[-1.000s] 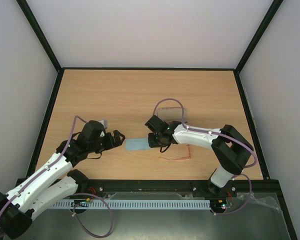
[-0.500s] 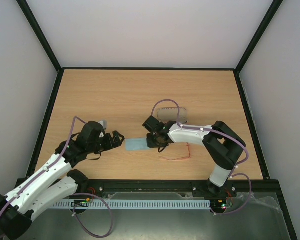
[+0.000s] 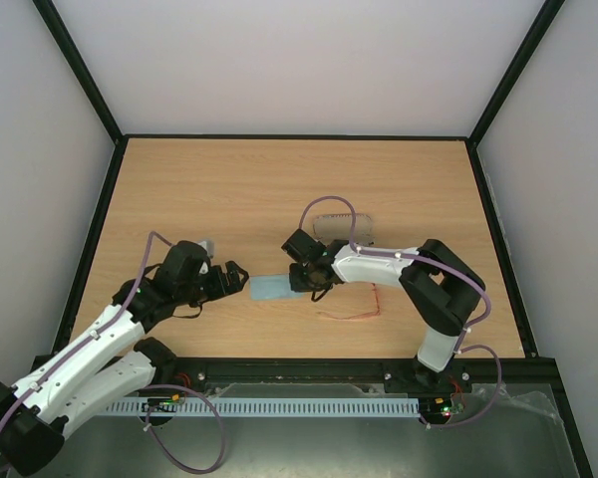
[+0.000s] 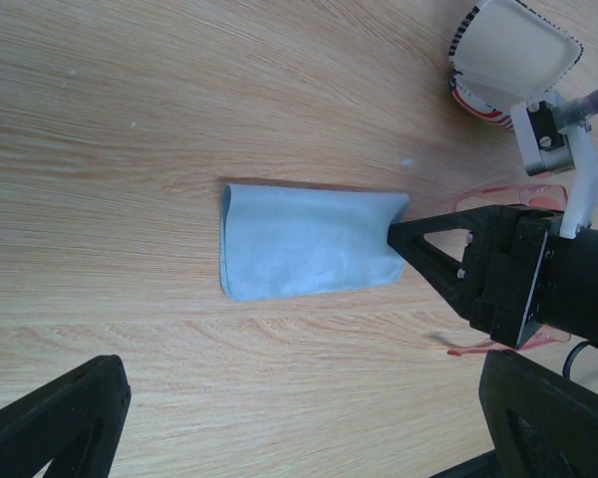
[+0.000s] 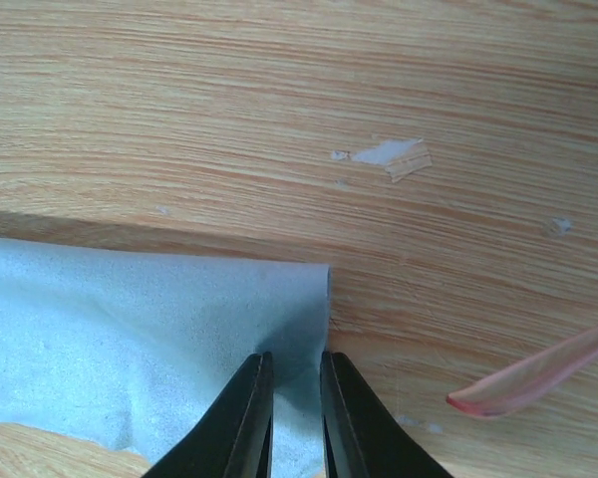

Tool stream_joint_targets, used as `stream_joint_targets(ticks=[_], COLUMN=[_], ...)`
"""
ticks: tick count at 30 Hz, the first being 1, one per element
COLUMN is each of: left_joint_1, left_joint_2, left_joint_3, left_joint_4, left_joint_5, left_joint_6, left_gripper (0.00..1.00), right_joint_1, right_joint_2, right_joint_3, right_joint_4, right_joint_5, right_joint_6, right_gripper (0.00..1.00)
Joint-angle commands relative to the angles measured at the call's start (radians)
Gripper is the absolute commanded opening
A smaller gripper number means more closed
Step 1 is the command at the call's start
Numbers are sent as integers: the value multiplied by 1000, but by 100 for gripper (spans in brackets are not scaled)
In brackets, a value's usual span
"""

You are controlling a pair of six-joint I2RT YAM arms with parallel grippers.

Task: Organize the sunglasses
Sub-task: Pick up the glasses cleaning cloth from the center of the board.

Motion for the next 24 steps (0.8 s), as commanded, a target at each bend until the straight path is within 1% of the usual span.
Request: stream_joint_targets(ticks=[1, 4, 12, 16, 20, 22, 24], left_joint_1=[-5, -5, -6, -19, -55, -81, -107], left_joint_2=[5, 8, 18, 39, 106, 153, 199], left_joint_3=[-9, -10, -12, -28, -49, -50, -46], left_joint_4=[1, 5, 9, 26, 62, 80, 100], left_joint_5=[2, 1, 3, 6, -7, -27, -47], left_joint_6=[4, 4, 7, 3, -12, -25, -38], left_gripper=[99, 99, 99, 99, 99, 96, 89], right_joint_1=[3, 4, 5, 4, 5, 4, 4], right_joint_2=[29, 25, 15, -10, -38, -47, -53], right_joint_3=[-19, -26, -35, -33, -26, -22, -17], right_joint_4=[-16, -12, -1, -3, -9, -18, -24], right_joint_5=[-4, -4, -14, -16, -16, -12, -10], right_joint_6=[13, 16, 18, 15, 10, 8, 7], right_gripper=[15, 14, 2, 1, 1, 1, 1])
